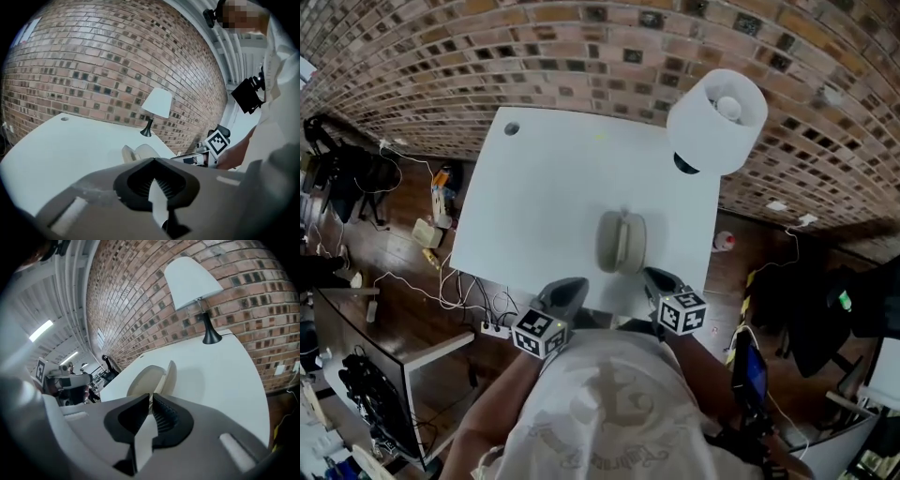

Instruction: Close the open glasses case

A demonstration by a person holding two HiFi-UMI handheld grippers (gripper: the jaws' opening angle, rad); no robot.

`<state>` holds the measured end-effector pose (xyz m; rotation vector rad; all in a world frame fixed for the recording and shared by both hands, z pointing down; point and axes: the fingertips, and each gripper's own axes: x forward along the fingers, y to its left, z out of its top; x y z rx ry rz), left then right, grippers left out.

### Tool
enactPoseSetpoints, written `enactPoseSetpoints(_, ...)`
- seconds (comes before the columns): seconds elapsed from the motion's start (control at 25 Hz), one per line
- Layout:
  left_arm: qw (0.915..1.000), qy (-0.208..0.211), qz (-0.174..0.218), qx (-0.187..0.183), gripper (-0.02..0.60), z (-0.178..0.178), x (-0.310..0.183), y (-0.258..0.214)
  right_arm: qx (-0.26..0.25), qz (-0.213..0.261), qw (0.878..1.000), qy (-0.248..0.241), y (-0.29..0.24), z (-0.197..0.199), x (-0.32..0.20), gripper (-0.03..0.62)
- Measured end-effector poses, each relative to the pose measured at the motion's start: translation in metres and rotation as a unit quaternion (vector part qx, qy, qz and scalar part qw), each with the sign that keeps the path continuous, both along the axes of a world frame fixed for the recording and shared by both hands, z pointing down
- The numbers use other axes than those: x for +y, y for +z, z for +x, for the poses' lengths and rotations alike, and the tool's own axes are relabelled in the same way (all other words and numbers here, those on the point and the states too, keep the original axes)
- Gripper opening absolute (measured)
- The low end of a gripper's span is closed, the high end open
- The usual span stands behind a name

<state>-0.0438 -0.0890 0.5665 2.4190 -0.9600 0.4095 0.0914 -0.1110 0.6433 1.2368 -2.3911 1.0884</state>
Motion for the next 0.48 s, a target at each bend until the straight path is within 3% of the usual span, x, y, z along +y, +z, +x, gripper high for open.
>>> enactPoseSetpoints(0.28,0.9998,-0.014,-0.014,0.001,0.002,-0.022,-0.012,0.006,-0.012,-0.039,0.997,0.061,0.019,0.004,-0.026,0.198)
enactPoseSetpoints(0.48,0.9996,-0.020,-0.022,0.004,0.002,-0.033,-0.021,0.009,-0.041,-0.097,0.989,0.103,0.043,0.009,-0.042,0.236)
